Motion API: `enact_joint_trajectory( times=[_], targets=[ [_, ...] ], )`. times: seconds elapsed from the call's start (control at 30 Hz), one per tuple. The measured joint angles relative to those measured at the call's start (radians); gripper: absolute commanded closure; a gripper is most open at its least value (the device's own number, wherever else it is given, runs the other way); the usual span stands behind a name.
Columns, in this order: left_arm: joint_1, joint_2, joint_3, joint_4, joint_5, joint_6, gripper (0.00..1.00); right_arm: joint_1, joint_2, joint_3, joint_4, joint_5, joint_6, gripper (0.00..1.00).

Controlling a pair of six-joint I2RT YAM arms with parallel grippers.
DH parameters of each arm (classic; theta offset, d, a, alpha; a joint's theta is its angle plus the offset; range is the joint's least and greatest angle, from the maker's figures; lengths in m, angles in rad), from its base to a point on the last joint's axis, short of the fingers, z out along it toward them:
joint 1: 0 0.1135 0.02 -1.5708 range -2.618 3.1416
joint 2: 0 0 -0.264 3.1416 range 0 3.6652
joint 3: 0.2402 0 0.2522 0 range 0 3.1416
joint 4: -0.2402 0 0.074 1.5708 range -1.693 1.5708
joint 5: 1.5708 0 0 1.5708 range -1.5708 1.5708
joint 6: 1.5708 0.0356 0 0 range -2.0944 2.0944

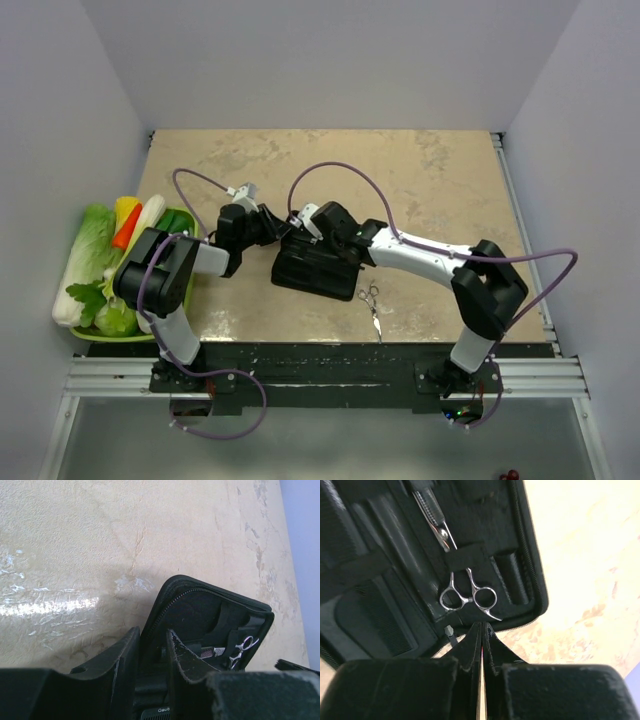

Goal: Sort the hair-cutting tools
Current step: Place the scissors in the hairdressing tool bag.

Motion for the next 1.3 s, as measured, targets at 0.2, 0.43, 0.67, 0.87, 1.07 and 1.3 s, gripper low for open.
enact_joint_trajectory(
  times=[0.2, 0.43, 0.67, 0.87, 1.07, 1.3],
  targets=[
    [0.0, 0.0, 0.0, 0.0, 0.0, 0.0, 0.69, -0.037, 0.062, -0.028, 0.022, -0.01, 0.005, 1.0],
    [0.0, 0.0, 0.0, 0.0, 0.004, 0.0, 0.7, -0.061, 0.09, -0.034, 0.047, -0.037, 0.007, 1.0],
    [0.0, 0.014, 0.0, 0.001, 0.014, 0.0, 0.76, -0.083, 0.138, -0.034, 0.097, -0.067, 0.006, 1.0],
    [0.003, 0.047, 0.0, -0.005, 0.006, 0.0, 0.83, -0.101, 0.165, -0.034, 0.126, -0.069, 0.003, 1.0],
    [0.003, 0.054, 0.003, -0.006, 0.002, 0.0, 0.87, -0.108, 0.167, -0.033, 0.13, -0.069, 0.003, 1.0],
    [0.003, 0.056, 0.006, -0.008, 0.0, 0.0, 0.87, -0.114, 0.166, -0.032, 0.125, -0.088, 0.003, 1.0]
  ],
)
